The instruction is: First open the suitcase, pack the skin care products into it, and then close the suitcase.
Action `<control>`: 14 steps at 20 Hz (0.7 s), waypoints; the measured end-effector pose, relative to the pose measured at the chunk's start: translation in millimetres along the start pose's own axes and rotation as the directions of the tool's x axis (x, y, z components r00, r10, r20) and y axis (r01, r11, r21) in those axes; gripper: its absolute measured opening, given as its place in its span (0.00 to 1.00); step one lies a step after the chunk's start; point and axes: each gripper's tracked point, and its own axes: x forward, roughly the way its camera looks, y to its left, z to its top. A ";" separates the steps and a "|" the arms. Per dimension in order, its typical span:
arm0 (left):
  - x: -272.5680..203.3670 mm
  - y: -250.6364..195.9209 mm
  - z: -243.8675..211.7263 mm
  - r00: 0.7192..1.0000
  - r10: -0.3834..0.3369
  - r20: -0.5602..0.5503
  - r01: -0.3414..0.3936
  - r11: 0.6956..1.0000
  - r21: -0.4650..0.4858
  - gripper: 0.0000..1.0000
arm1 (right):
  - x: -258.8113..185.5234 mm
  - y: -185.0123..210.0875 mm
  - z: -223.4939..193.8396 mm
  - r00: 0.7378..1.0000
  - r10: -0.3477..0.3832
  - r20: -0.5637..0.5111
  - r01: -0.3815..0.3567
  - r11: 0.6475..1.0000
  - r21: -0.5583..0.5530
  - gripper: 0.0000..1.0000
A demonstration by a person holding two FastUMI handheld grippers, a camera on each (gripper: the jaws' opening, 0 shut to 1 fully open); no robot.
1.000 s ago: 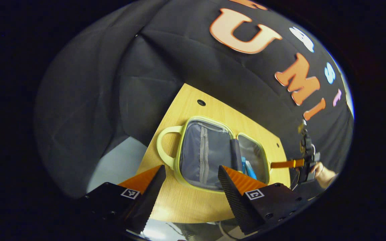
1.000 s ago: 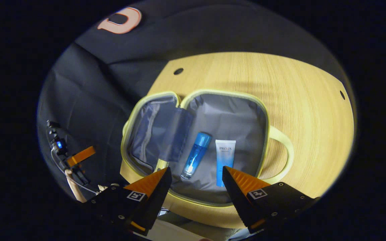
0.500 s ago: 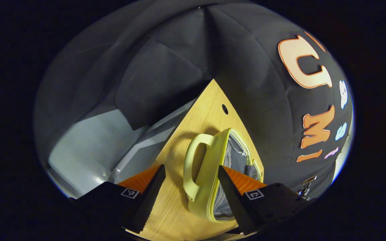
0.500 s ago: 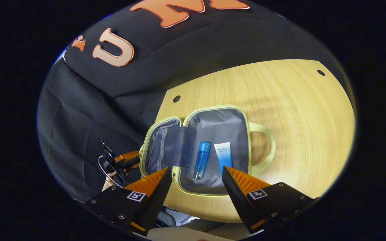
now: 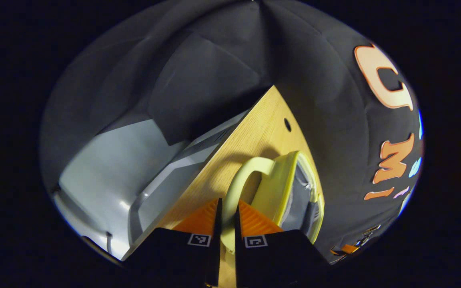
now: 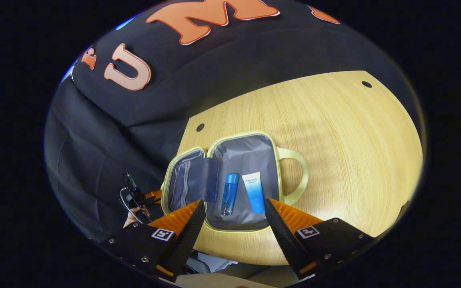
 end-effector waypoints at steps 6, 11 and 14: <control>-70.0 -68.4 23.3 0.985 0.129 0.117 -0.158 0.944 0.289 0.11 | -33.5 -33.9 50.7 0.981 -0.083 0.174 0.105 0.987 -0.123 0.95; -133.1 -139.1 36.0 0.952 0.188 0.241 -0.281 0.849 0.447 0.10 | -81.2 -59.2 107.7 0.945 -0.101 0.312 0.154 0.977 -0.149 0.96; -165.2 -195.4 22.6 0.916 0.218 0.337 -0.378 0.751 0.541 0.10 | -111.8 -100.1 147.8 0.897 -0.141 0.418 0.222 0.963 -0.152 0.95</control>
